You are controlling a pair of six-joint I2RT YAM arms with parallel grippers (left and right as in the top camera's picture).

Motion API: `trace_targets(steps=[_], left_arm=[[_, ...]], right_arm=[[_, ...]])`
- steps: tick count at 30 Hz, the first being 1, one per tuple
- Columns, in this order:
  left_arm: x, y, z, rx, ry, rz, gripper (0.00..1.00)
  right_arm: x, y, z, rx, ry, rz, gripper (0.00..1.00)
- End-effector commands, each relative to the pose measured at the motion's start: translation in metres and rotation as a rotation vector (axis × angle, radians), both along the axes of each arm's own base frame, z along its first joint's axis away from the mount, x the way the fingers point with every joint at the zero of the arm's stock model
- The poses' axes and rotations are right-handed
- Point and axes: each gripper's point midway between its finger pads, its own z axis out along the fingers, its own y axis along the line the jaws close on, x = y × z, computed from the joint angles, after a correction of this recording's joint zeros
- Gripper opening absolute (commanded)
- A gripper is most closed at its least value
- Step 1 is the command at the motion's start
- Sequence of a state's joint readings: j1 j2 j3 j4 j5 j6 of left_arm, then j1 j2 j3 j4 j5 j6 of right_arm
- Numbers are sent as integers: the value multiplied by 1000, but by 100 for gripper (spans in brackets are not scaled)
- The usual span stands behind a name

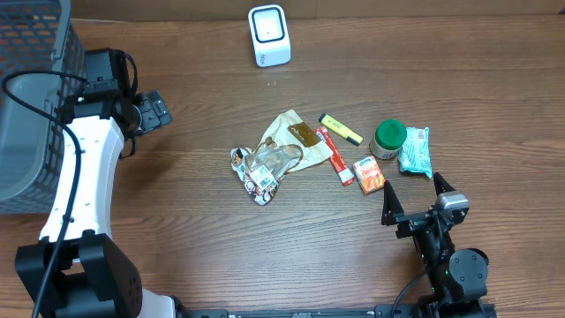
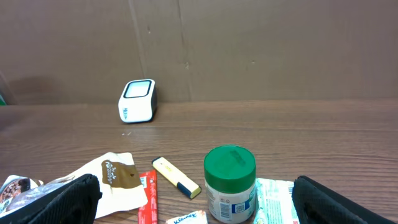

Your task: Scan the item barcode

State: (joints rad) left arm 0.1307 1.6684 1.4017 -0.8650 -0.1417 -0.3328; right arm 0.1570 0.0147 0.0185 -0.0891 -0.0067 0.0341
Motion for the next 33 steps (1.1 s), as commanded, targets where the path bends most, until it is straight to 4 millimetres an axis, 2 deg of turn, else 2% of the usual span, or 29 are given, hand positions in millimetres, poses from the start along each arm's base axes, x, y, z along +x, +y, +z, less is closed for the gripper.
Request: trace_targets(steps=[1,15,19,23,26,29,33], left_arm=[[4,-3,10,7,-26,-26,100],[4,-3,8,7,-20,-26,100],[4,-10,16,9,-40,-43,100],[2,-34,48,17,-124,-100,100],[-5,-63,80,17,-210,-175,100],[-16,-89,112,12,-300,-242,100],[-39,-112,156,1,-427,-309,100]], right_arm=[[1,-4,-1,9,-5,-20,100],[1,-4,-1,9,-5,-20,100],[1,-4,-1,9,-5,-20,100],[1,-4,-1,9,-5,-20,100],[1,-4,-1,9,-5,-20,100],[1,-4,-1,9,-5,-20,100],[1,-4,-1,9,-5,-20,100]])
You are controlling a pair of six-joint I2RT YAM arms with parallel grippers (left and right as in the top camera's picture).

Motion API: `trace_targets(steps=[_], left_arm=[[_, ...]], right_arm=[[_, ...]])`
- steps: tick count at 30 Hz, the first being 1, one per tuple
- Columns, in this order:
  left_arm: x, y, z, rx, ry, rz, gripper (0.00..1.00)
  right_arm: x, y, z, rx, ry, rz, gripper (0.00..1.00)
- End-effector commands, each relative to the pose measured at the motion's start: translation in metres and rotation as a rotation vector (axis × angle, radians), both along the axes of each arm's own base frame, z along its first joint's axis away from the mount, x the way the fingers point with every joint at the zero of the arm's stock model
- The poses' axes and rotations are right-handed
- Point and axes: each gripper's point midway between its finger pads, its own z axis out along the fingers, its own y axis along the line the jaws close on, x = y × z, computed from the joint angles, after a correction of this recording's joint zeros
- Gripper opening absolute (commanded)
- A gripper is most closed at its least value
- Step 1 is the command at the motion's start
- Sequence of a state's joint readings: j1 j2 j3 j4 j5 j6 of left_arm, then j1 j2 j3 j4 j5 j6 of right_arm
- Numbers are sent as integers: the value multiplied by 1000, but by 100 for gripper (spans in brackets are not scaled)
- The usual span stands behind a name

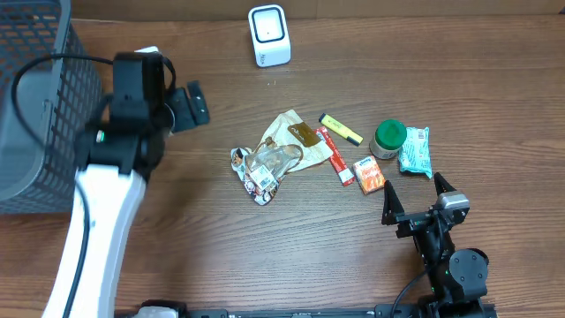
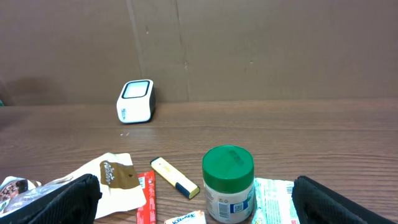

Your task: Scan the item barcode

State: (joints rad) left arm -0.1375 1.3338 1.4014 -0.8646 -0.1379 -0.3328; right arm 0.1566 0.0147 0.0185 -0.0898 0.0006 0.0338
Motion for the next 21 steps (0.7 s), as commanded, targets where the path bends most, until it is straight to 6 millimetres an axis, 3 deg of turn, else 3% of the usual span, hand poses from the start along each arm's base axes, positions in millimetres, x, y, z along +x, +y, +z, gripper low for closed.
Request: trace_targets(steps=[1,5,14,21], left_arm=[[-18,-11,40,-4,-114,-51,100],[-29,-15,57,-13,-165,-68,100],[-38,-13,63,-16,-184,-67,100],[-57,-11,45,-14,-165,-72,100]], right_arm=[[0,-3,-1,9,-6,-12,100],[0,-3,-1,9,-6,-12,100],[0,-3,-1,9,-6,-13,100],[0,-3,-1,9,-6,-12,100]])
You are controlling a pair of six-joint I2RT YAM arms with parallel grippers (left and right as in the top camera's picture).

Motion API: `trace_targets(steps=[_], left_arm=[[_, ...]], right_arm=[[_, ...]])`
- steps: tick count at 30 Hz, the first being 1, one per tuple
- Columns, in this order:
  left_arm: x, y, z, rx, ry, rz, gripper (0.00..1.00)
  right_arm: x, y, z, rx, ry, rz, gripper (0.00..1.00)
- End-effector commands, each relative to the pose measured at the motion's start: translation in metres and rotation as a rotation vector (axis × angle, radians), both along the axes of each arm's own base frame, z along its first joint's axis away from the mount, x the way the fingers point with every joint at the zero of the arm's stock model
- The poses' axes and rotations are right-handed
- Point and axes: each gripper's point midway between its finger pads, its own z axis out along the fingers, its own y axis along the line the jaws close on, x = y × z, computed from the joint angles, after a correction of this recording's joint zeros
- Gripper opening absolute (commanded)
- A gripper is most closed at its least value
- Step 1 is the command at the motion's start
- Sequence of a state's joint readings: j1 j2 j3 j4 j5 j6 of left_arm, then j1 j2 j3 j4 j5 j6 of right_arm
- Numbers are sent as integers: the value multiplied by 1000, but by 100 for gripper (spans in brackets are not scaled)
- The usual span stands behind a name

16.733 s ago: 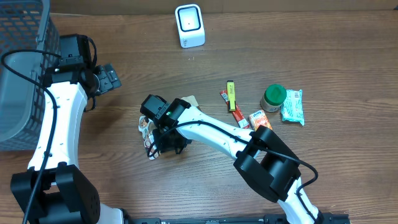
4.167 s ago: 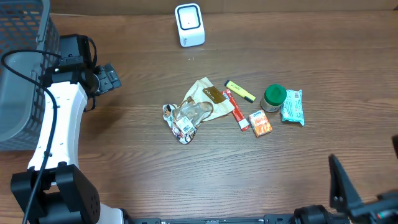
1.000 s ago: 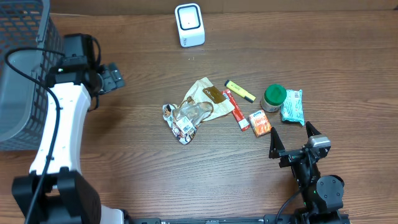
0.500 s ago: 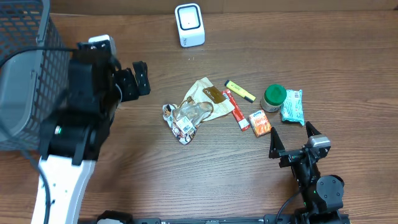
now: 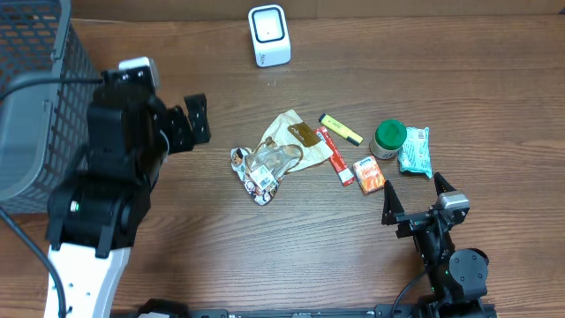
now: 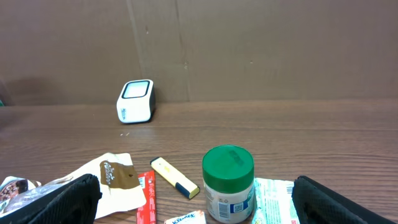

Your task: Scan the item barcode

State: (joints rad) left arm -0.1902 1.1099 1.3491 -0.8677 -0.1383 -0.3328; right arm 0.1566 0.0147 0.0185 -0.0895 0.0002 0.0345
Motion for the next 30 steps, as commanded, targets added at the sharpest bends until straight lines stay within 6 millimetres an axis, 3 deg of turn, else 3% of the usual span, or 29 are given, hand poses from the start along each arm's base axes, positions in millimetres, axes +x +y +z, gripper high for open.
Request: trace_targets(steps=[1,13,19,23,30], left_arm=[[-15,1,-13,17,11,-19,100],[-72,12,-110,44,156,-20,100],[-96,17,-140,43,146,-19,100],[-87,15,-122,9,-29,-18,100],[-72,11,-43,-98,-538,-36,100]], right_arm=[[0,-3,-1,8,-6,-13,100],[0,-3,-1,8,-6,-13,100],[0,-3,-1,8,-6,-13,100],[0,-3,-1,8,-6,-13,100],[0,-3,-1,8,-6,-13,100]])
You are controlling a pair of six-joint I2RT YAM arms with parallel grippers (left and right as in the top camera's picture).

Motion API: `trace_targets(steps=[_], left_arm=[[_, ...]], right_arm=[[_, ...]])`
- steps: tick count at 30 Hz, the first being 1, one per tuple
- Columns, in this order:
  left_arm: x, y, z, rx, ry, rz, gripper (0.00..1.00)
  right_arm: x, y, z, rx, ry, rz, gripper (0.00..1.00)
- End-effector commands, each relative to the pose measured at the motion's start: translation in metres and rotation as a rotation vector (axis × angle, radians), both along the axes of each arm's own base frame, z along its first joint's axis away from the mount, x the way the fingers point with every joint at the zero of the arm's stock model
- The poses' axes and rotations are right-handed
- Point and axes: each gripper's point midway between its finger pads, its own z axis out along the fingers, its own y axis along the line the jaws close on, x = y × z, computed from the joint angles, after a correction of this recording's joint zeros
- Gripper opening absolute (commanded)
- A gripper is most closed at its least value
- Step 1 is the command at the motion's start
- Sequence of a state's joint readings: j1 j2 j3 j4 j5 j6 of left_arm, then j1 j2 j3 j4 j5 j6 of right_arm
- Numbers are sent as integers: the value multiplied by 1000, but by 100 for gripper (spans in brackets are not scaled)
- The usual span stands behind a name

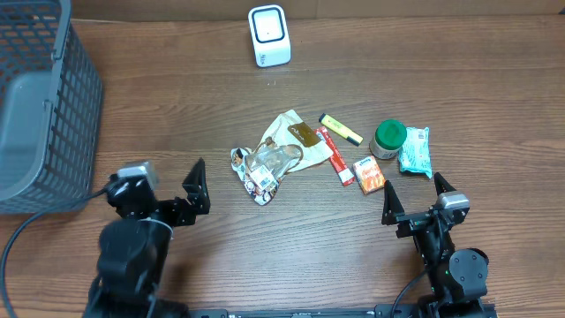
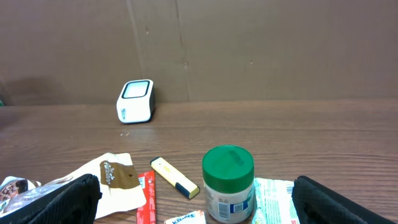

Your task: Scan the item barcode

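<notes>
The white barcode scanner point(image 1: 269, 35) stands at the table's far edge, also seen in the right wrist view point(image 2: 136, 101). In mid-table lie a crumpled wrapper point(image 1: 256, 168), a beige pouch point(image 1: 287, 140), a red stick pack point(image 1: 334, 155), a yellow highlighter point(image 1: 340, 129), an orange tissue pack point(image 1: 369, 174), a green-lidded jar point(image 1: 389, 138) point(image 2: 228, 183) and a teal packet point(image 1: 415, 150). My left gripper point(image 1: 159, 187) sits low at the front left, open and holding nothing. My right gripper point(image 1: 414, 199) point(image 2: 198, 208) is open, just in front of the jar.
A grey wire basket point(image 1: 35, 106) stands at the far left. A brown cardboard wall point(image 2: 249, 50) rises behind the scanner. Bare wood lies between the scanner and the items.
My left arm was raised beside the basket with its gripper near the upper left. It now sits low at the front left, gripper facing the items. The right arm and items are unchanged.
My left gripper was open next to the basket, then a little further right, then slightly nearer the items. Now the arm is folded down at the front left. The right gripper stayed open before the jar throughout, and no item moved.
</notes>
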State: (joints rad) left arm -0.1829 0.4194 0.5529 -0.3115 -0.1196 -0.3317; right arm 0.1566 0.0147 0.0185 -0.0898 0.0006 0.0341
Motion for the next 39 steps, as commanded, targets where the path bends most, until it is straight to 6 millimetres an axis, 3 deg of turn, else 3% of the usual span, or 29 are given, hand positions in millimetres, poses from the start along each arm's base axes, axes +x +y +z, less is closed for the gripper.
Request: trace_targets(steps=[1,4,6,14,26,39], left_arm=[[-5,-2,20,-15,-165,-29,100],[-14,-3,44,-35,-353,-57,100],[-20,-1,49,-37,-435,-58,100],[-31,4,32,-2,-532,-41,100],[-17,2,-31,49,-440,-42,100],[-9,2,-111,197,-128,-71,100]], right_arm=[[0,-3,-1,9,-6,-12,100],[0,-3,-1,9,-6,-13,100],[0,-3,-1,9,-6,-13,100],[0,-3,-1,9,-6,-12,100],[0,-3,-1,9,-6,-13,100],[0,-3,-1,9,-6,-13,100]])
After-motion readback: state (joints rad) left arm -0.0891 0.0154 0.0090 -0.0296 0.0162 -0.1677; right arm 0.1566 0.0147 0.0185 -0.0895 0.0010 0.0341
